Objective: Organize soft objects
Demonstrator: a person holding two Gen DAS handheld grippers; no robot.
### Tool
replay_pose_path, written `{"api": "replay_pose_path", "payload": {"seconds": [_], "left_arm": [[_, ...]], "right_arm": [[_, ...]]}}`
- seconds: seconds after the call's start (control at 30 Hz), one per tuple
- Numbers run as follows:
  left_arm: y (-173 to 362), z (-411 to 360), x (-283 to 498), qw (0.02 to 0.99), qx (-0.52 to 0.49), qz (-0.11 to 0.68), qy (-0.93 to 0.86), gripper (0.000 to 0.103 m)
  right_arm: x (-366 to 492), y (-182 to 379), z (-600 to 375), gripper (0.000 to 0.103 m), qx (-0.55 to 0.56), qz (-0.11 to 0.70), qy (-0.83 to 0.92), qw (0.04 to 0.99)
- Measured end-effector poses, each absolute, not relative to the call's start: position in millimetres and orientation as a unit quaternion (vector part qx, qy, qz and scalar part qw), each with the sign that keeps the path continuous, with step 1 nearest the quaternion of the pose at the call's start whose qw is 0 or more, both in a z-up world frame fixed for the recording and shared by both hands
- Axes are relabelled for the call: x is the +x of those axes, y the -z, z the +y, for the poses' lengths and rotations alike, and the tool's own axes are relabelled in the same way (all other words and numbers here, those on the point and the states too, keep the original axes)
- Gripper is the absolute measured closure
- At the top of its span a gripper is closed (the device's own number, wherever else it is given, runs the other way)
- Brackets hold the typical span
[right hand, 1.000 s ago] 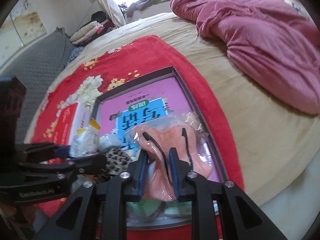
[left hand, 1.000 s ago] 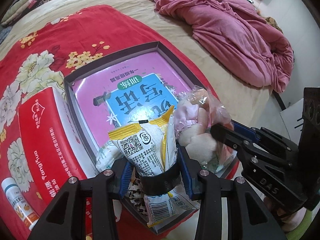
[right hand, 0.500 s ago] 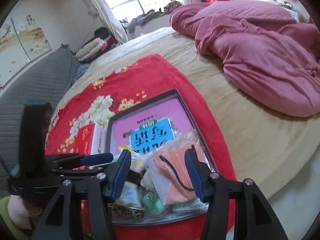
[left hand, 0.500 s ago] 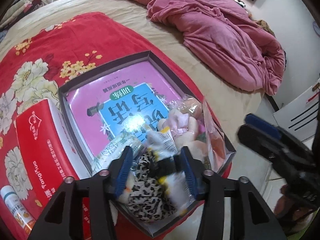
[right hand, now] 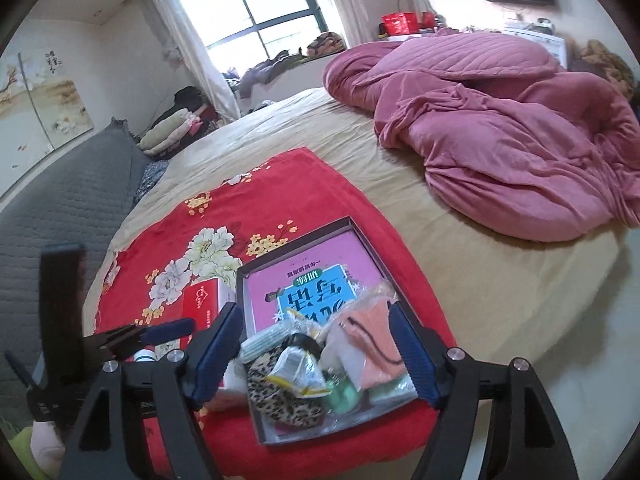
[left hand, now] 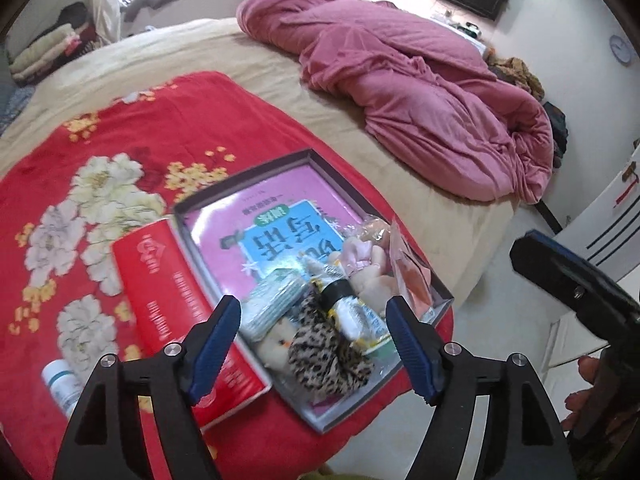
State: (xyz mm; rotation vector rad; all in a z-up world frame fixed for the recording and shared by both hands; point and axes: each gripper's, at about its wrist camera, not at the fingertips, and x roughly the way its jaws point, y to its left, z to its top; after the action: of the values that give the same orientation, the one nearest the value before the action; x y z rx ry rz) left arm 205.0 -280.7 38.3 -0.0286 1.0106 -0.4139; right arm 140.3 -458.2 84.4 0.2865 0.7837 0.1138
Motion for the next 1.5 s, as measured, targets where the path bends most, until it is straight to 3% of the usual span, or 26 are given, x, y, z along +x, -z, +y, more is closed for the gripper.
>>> {"api": "replay_pose_path", "payload": {"seconds": [0.77, 1.5], "left_arm": [[-50.2, -190.4, 83.0, 0.878, -0.009, 0.459, 0.138, 0.022], [-43.6, -183.8, 38.7, 0.884, -0.004, 0.455, 0.108, 0.022]], "right_arm": [[34.1, -70.6, -376.6, 0.022, 0.085, 0.407, 0.049, 0.908], [-8.8, -76.4, -355.4, 0.022, 0.061, 0.398, 0.063, 0.913]]}}
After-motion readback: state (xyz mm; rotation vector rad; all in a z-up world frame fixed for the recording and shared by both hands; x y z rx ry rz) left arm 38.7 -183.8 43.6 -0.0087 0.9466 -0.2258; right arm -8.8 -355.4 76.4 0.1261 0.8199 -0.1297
